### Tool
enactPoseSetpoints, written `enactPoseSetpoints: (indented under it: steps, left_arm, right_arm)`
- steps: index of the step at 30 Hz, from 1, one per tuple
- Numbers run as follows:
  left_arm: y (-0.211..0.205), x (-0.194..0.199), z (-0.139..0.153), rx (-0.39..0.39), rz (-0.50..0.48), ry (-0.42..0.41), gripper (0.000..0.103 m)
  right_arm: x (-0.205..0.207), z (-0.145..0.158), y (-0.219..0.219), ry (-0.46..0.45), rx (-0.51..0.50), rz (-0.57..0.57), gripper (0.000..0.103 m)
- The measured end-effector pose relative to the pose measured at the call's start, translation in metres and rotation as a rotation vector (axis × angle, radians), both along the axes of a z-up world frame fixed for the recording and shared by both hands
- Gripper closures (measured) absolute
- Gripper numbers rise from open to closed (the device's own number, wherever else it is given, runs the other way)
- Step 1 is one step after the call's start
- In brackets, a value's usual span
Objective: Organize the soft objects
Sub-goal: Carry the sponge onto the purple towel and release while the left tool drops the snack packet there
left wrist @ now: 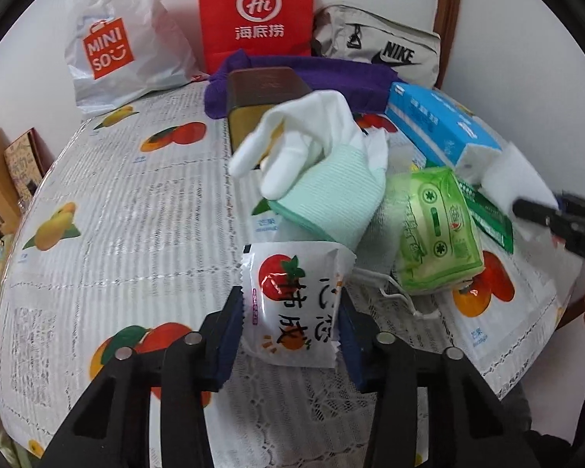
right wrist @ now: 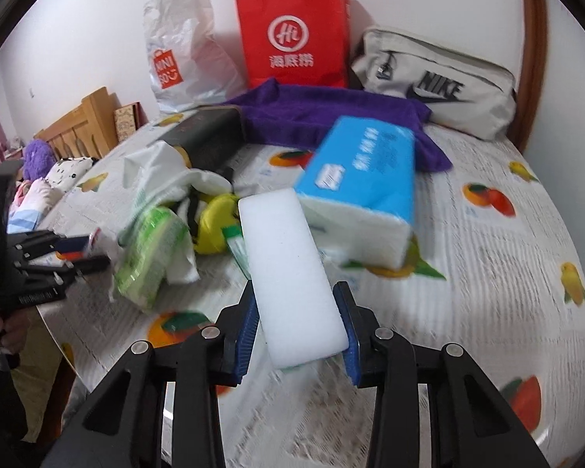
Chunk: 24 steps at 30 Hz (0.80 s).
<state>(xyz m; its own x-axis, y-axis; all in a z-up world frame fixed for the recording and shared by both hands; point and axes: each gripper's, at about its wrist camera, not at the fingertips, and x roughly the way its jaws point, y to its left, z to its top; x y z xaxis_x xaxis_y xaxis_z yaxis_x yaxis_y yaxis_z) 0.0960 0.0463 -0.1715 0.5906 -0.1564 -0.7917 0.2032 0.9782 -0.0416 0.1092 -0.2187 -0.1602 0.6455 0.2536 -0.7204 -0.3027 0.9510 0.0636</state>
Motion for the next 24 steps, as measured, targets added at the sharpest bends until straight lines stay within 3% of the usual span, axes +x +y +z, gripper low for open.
enactPoseSetpoints:
  steps: [6,14,24]
  left_arm:
    - [0.013,0.003,0.015,-0.039,0.068,-0.004,0.062]
    - [0.010,0.019,0.045,-0.093,0.095,-0.005,0.062]
    - [0.002,0.064,0.080,-0.067,0.130,0.001,0.062]
  right_arm:
    - [-0.007,-0.005,-0.022,0.027,0.005,-0.053,0.065]
    - [-0.002,0.015,-0.035,0.006,0.024,-0.065,0.065]
    - [0.034,0.053,-0.045,-0.023,0.035,-0.079,0.065]
